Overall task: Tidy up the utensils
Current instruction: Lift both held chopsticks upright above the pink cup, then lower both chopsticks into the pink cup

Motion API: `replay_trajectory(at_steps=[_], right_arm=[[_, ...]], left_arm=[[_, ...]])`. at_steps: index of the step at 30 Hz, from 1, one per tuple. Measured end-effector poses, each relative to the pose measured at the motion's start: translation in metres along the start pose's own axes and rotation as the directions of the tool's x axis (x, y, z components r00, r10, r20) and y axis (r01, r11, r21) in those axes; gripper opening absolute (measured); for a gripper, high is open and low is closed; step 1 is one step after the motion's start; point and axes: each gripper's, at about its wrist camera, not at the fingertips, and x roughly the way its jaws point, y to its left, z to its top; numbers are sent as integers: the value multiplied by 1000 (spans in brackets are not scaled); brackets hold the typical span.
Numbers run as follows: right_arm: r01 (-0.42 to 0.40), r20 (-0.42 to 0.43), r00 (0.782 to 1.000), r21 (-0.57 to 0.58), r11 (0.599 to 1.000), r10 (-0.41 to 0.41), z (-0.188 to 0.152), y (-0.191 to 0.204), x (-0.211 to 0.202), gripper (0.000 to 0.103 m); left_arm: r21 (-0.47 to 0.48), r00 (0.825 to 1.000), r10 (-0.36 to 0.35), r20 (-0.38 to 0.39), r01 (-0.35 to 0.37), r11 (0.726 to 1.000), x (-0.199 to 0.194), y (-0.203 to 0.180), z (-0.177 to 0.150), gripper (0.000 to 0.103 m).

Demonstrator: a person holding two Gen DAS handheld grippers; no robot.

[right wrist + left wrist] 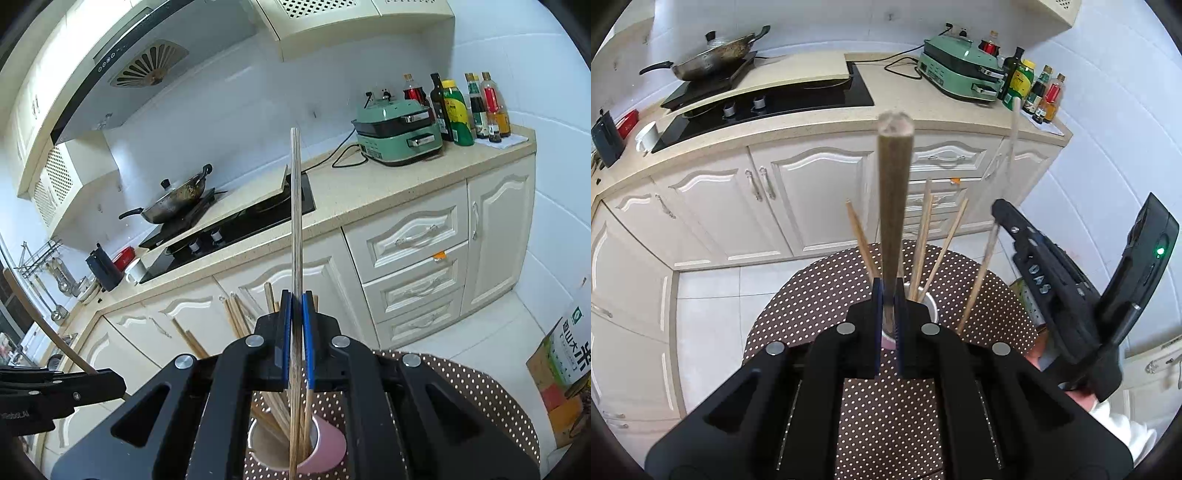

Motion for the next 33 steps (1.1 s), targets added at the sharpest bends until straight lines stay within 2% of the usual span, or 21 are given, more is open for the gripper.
replay_trajectory(at_steps=[5, 12, 19, 29, 33], right_arm=[[19, -2, 1000, -18, 1000, -19, -9, 2, 18, 5], [50, 24, 999, -45, 998, -49, -29, 4, 35, 5], [78, 28, 997, -55, 995, -77, -51, 4, 42, 5], [66, -10, 998, -155, 986, -68, -75, 12, 39, 6], [53, -32, 998, -183, 982, -60, -80, 13, 38, 6]], left_arm=[[8, 999, -2, -34, 2, 1000, 23, -2, 3, 6], [2, 993, -16, -121, 17, 1000, 61, 5, -2, 6], [-9, 986, -28, -166, 27, 1000, 85, 12, -6, 6], [-28, 986, -38, -164, 34, 999, 110, 22, -22, 6], [-45, 989, -44, -139, 38, 998, 116, 24, -26, 6]])
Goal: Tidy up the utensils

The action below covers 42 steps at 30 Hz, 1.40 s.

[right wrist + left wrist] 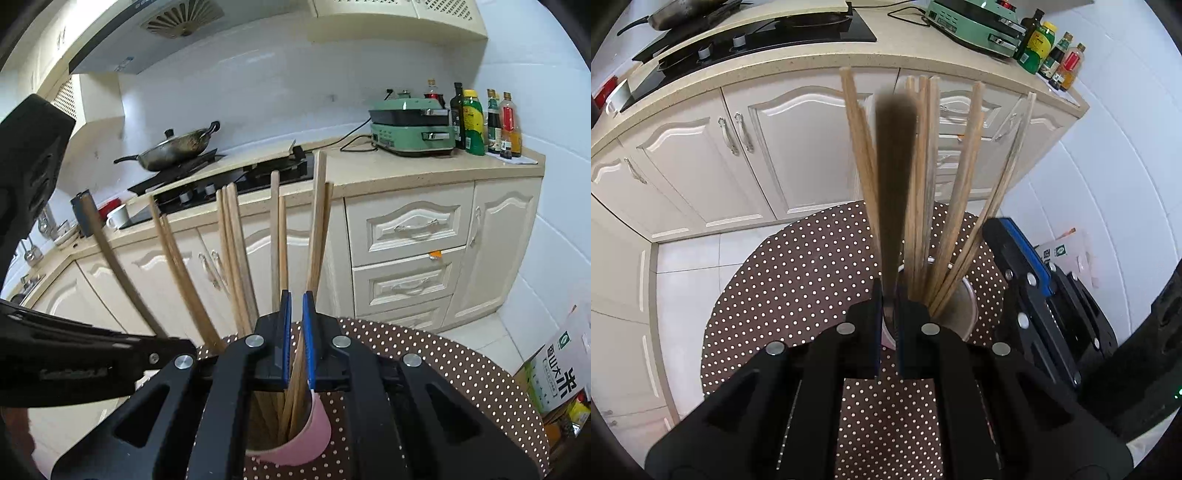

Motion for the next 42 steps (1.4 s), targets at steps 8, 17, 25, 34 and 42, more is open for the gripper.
replay_trajectory(at_steps=[8, 17, 25, 34, 42], right_arm=[[16, -61, 998, -7, 1000, -16, -7, -5, -1, 13], [56, -112, 992, 26, 998, -52, -15, -26, -11, 48], [68, -126, 990, 25, 997, -64, -16, -39, -29, 54], [39, -119, 992, -12, 999, -40, -17, -43, -74, 61], [-2, -102, 995, -27, 1000, -1, -15, -41, -120, 69]], left_arm=[[5, 999, 21, 41, -21, 1000, 5, -2, -11, 8], [6, 998, 65, 8, -65, 998, 16, -6, -28, 27], [4, 993, 102, 53, -102, 995, 5, -15, -46, 53], [-47, 988, 134, 82, -131, 990, -18, -19, -73, 53], [-68, 976, 169, 137, -161, 985, -54, -34, -101, 55]])
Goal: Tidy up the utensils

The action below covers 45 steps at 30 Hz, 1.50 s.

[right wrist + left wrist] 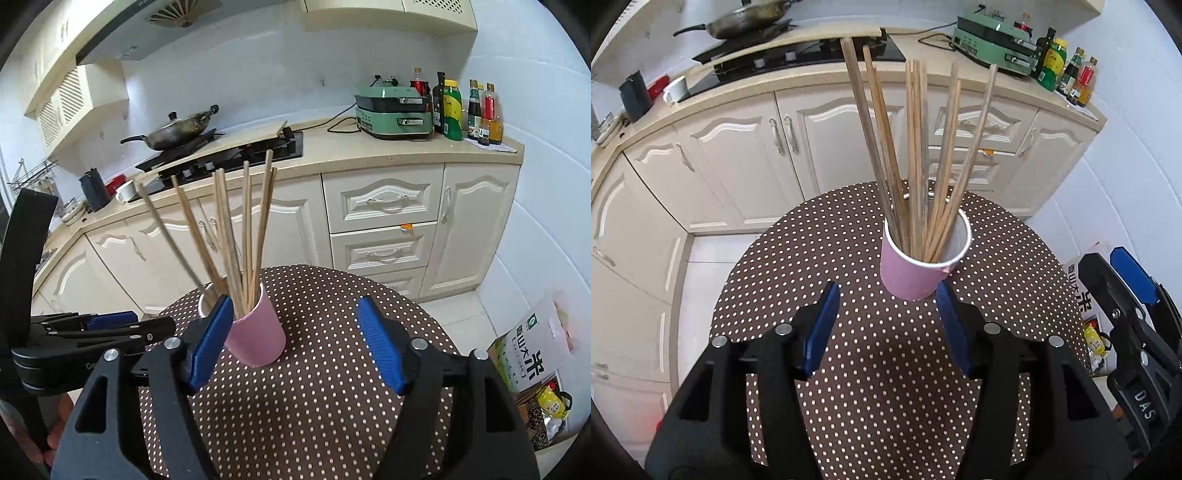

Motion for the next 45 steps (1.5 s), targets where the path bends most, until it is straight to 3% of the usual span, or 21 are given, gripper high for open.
replay_trajectory(at_steps=[16, 27, 37, 45], right_arm=[[-92, 26, 995, -12, 996, 92, 8, 6, -72, 84], [-93, 25, 995, -37, 995, 94, 12, 12, -106, 90], [-49, 52, 997, 13, 999, 48, 14, 22, -140, 91], [-54, 78, 995, -68, 996, 59, 12, 22, -169, 91]], left_arm=[[-10, 990, 58, 130, -57, 998, -81, -16, -30, 62], [-2, 980, 63, 187, -64, 998, -122, -24, -41, 66], [71, 958, 61, 281, -85, 994, -169, -27, -50, 67], [-5, 942, 80, 326, -83, 997, -199, -37, -66, 74]])
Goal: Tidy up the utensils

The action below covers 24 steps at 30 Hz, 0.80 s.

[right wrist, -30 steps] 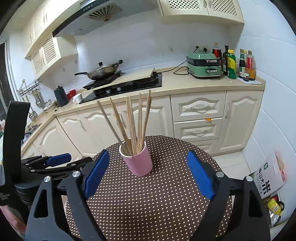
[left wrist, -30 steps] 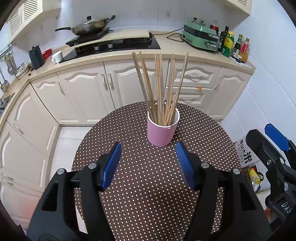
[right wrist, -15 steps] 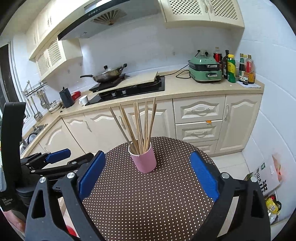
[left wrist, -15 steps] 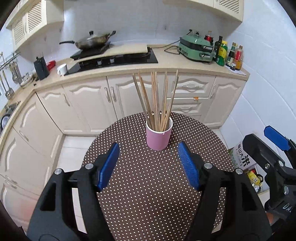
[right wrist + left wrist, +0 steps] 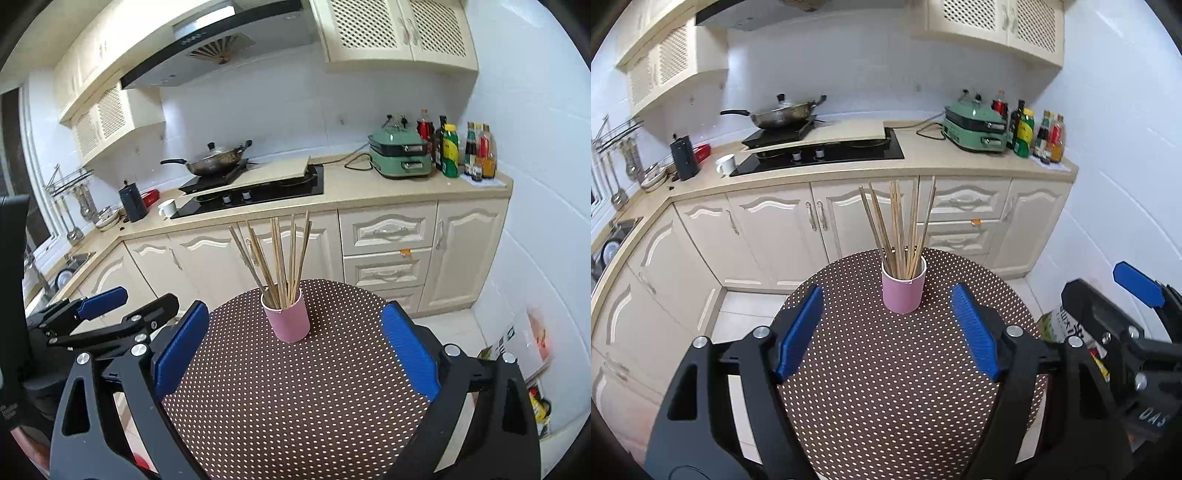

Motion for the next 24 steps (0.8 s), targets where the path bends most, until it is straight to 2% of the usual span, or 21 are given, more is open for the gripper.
replay_trajectory(at_steps=[10, 19, 24], right_arm=[[-26, 47, 998, -61, 998, 29, -7, -8, -34, 92], [-30, 64, 997, -75, 997, 35, -15, -10, -51, 93], [-31, 61, 998, -72, 997, 35, -18, -11, -55, 93]], left_arm=[[-41, 998, 37, 57, -35, 999, -35, -17, -13, 82], [-61, 992, 26, 121, -19, 998, -61, -22, -22, 87], [-60, 994, 21, 111, -14, 998, -65, -24, -26, 88]])
